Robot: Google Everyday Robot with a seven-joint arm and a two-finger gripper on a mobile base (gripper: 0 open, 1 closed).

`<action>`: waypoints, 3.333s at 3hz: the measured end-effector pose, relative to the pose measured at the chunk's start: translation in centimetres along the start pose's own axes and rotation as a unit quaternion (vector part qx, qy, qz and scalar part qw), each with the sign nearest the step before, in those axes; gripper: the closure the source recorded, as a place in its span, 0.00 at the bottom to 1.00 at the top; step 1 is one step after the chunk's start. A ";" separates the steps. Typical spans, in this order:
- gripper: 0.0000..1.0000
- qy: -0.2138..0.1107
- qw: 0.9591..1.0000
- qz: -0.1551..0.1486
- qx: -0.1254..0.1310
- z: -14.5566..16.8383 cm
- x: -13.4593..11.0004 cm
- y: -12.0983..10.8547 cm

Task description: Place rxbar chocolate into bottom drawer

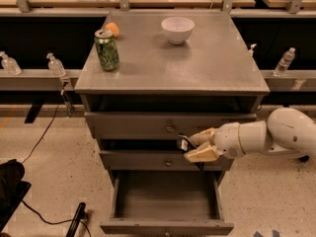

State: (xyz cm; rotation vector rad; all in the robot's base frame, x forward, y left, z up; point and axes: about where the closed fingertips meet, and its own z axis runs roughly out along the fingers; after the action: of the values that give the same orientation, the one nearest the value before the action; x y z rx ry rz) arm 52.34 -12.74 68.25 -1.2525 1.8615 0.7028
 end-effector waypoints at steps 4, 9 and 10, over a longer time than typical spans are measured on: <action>1.00 -0.136 0.990 -0.002 -0.027 5.3 14.8 -4.5; 1.00 -0.210 0.974 -0.091 -0.002 9.5 30.0 -8.3; 1.00 -0.208 0.974 -0.090 0.001 9.4 29.7 -8.6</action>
Offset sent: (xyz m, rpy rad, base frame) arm 0.0314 -0.0558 -0.1269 0.2390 -0.0499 0.0034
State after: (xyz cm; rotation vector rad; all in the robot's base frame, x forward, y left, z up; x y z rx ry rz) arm 56.59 -23.55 38.12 -1.1517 1.3903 0.7944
